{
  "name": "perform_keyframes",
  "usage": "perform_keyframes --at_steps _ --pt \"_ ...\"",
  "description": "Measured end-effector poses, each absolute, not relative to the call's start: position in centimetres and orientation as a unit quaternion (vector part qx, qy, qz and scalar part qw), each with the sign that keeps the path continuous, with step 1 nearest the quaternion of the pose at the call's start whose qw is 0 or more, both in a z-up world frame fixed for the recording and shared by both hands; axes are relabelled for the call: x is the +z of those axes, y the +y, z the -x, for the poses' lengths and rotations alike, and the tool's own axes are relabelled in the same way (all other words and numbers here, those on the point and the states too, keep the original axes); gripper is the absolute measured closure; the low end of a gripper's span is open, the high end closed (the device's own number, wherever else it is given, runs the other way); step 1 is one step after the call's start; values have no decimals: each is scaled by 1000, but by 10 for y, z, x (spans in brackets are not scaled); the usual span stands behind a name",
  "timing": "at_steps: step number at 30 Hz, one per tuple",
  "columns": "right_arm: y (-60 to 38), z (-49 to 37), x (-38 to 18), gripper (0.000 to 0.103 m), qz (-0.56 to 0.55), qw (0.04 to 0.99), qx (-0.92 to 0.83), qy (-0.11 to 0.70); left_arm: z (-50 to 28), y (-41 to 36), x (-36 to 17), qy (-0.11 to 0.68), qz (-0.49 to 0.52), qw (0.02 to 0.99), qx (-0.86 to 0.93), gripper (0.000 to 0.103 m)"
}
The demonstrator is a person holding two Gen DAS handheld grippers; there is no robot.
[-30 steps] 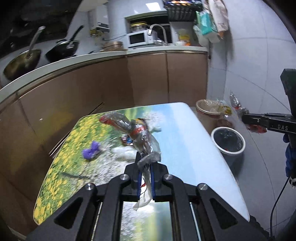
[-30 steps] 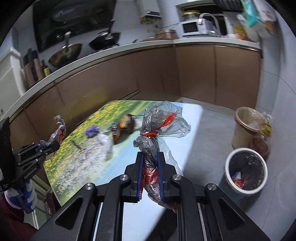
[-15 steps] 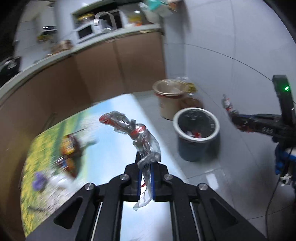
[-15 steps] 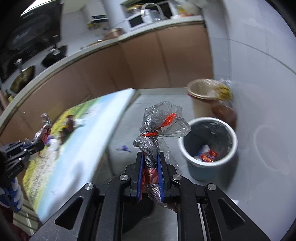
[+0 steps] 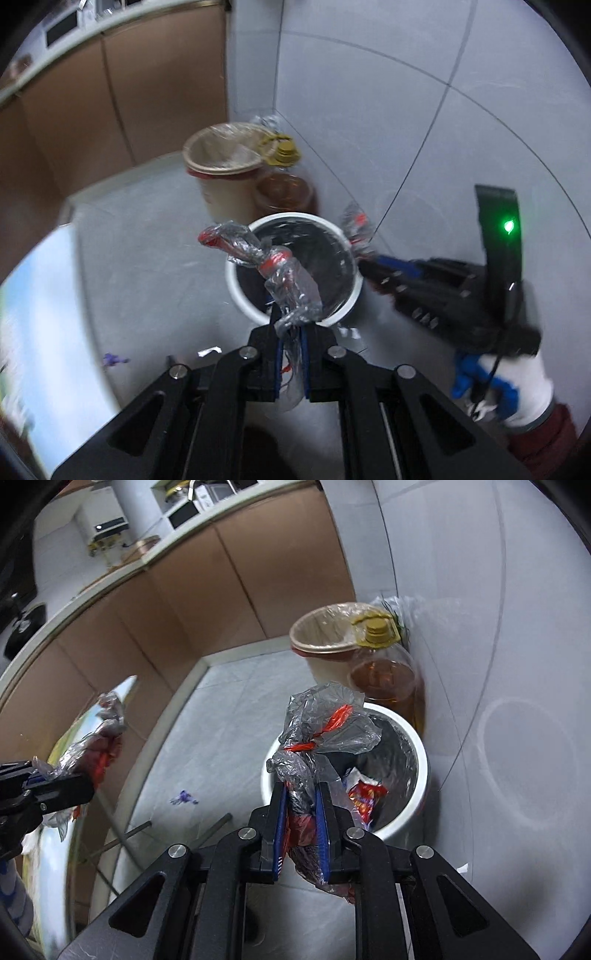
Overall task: Collect trash
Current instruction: 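Carry both plastic bags to the bin and open both grippers over it, then move both open grippers back over the table toward the purple bag and wrapper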
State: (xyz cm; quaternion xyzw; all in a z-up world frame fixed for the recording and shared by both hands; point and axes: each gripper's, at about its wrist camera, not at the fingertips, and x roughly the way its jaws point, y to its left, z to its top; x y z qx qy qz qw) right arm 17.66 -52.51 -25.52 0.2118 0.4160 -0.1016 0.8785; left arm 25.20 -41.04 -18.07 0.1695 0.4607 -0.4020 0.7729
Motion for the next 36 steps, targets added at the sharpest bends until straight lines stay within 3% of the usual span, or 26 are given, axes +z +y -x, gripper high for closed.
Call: perform_keyframes --at_steps 5,7,8,11,12,20,24,34,36 --pt "-545 -209 -284 84 -223 867 -105 433 -297 -452 -207 485 -143 756 -415 95" --pt "-552 -219 -295 82 -219 863 -115 440 -310 -467 -216 499 -130 746 -422 90" --pt "-556 -223 -299 77 -220 863 -117 440 -316 -472 -222 504 -123 747 -417 87" --pt "-564 -230 -307 54 -220 861 -131 439 -329 -479 -229 510 -103 749 -411 61" --pt "-566 -231 -308 53 -219 860 -135 440 -331 -482 -230 509 -99 751 -409 54" --pt "-550 -219 -301 41 -192 862 -150 445 -328 -461 -212 492 -66 770 -400 54" --pt "-534 -204 -288 23 -199 869 -152 427 -310 -432 -190 457 -49 801 -383 54" --pt "-454 -154 -202 8 -161 915 -137 343 -229 -343 -111 342 -71 881 -318 54" --pt "-438 -145 -185 0 -151 924 -128 328 -213 -324 -97 321 -76 894 -302 54"
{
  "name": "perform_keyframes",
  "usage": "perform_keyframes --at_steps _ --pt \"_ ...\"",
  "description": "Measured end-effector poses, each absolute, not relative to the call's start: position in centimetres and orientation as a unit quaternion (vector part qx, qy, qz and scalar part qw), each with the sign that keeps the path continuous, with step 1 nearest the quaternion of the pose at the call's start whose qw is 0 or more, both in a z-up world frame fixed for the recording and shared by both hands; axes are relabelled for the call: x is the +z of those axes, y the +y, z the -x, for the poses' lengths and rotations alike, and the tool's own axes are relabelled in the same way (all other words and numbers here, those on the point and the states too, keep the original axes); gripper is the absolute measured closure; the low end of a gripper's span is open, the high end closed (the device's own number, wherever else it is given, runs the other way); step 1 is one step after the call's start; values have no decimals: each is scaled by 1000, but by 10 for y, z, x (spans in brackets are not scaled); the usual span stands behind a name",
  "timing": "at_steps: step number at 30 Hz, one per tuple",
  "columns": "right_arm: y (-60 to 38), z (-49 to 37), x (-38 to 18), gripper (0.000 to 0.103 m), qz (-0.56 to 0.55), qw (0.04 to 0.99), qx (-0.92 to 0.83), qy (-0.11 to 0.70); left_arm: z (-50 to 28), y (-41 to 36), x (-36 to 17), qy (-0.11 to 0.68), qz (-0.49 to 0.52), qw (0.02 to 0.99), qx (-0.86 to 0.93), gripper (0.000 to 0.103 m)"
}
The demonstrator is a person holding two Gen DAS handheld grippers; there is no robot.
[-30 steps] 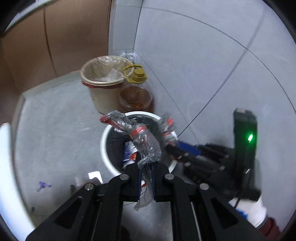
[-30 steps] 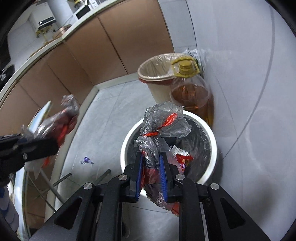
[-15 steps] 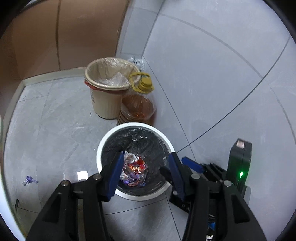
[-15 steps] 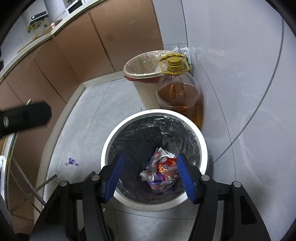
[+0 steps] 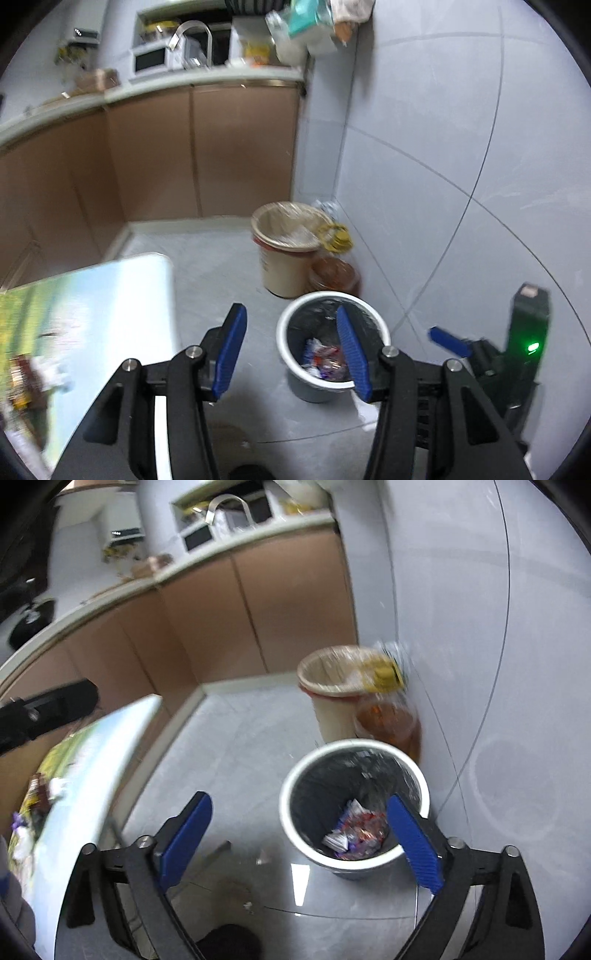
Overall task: Collect trash
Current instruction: 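Move both open grippers back over the table toward the purple bag and wrapper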
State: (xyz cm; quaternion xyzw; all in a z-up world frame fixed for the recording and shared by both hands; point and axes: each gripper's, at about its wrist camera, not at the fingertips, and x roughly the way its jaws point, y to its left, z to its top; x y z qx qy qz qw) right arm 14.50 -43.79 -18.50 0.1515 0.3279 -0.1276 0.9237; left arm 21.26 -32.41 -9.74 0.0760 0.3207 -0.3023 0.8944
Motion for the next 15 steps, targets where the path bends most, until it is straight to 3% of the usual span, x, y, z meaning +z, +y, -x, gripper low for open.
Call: perform_keyframes --at_steps 3,6,15 --pt "-416 -131 -157 0 -143 936 -104 304 -187 -292 -78 289 -83 913 -275 52" --pt "-393 -119 -131 0 -136 946 -85 282 -166 -261 -65 267 -80 927 -252 42" --pt "-332 -88 -72 0 -126 967 -22 222 -119 -183 -38 226 -69 952 -196 36"
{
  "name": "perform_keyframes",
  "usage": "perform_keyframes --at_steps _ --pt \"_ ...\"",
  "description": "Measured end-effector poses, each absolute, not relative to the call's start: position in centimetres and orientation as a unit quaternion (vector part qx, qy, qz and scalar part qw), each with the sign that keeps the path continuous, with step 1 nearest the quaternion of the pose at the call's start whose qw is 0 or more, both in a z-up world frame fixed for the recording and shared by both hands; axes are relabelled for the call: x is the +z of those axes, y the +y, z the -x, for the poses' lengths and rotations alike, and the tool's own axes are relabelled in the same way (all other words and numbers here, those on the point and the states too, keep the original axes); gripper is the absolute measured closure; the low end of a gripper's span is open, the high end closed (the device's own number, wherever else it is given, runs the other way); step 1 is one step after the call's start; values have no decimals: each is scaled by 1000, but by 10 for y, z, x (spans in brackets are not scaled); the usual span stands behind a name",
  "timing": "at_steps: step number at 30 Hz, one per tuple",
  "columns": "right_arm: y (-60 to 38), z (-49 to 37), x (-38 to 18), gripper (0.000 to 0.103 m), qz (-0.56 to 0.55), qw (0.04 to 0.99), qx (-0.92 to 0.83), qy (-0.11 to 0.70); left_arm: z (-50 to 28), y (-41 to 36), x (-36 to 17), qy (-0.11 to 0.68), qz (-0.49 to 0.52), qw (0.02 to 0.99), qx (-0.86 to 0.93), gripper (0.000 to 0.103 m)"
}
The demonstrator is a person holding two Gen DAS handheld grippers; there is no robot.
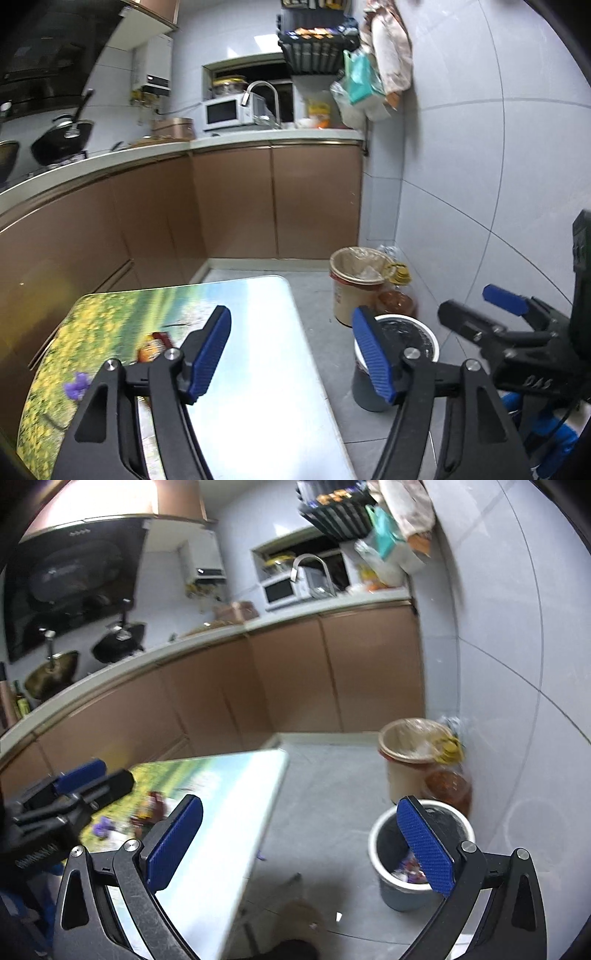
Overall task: Collect trash
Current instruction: 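Move both open grippers back over the table toward the purple bag and wrapper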
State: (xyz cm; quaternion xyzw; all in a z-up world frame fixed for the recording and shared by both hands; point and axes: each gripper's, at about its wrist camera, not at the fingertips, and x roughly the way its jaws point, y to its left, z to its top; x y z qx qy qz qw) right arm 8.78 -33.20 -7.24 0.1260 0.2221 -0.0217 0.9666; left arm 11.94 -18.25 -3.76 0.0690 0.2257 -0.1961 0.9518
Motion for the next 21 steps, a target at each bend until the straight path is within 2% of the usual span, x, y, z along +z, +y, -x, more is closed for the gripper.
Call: perform_keyframes --at_steps 21 --pt "-228 -67 -22 0 -41 977 23 209 -74 -68 -26 200 -12 968 -150 35"
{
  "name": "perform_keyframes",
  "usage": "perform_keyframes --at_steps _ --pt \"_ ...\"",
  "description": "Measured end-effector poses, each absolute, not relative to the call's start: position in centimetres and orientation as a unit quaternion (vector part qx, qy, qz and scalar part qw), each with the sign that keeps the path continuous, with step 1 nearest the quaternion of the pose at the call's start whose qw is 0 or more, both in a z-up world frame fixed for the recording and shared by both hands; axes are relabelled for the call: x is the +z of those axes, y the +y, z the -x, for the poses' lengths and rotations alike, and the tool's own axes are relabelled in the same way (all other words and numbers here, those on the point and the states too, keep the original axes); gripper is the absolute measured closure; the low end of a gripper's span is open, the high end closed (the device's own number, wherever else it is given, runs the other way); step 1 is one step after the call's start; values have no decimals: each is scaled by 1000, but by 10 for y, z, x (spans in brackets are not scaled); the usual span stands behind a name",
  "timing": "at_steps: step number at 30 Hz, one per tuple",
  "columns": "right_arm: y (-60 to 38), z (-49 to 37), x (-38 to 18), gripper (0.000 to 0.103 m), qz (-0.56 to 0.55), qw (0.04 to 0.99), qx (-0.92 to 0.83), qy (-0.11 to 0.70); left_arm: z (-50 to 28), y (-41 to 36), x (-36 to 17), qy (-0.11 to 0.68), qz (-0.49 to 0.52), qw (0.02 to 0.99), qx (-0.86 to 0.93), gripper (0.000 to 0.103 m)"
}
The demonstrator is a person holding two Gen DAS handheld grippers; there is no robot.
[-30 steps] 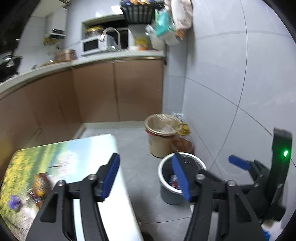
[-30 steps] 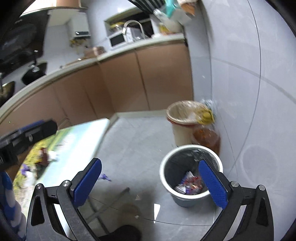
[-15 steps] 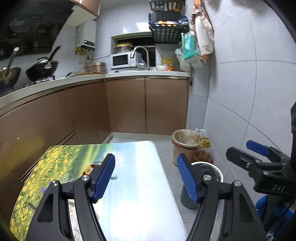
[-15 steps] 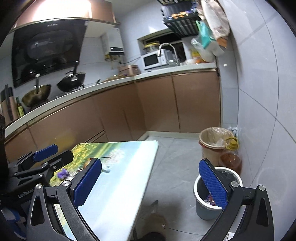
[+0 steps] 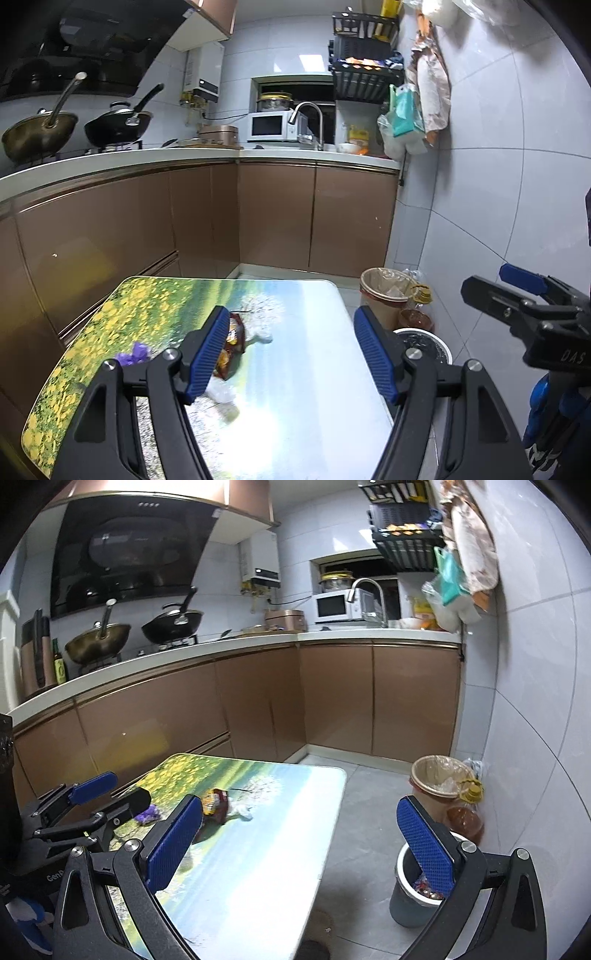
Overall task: Collect trash
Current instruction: 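Move both open grippers back over the table toward the purple bag and wrapper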
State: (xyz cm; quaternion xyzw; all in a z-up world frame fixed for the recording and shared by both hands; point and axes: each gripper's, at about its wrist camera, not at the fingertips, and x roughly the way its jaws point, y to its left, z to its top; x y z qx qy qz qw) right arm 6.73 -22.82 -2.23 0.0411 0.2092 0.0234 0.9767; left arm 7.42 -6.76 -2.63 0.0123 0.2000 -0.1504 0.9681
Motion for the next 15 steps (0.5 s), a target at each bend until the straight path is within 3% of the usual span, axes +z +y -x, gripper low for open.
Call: perform_keyframes --at_steps 15 --pt "-172 -85 -26 0 -8 972 71 226 -71 -1 -47 215 14 971 -106 35"
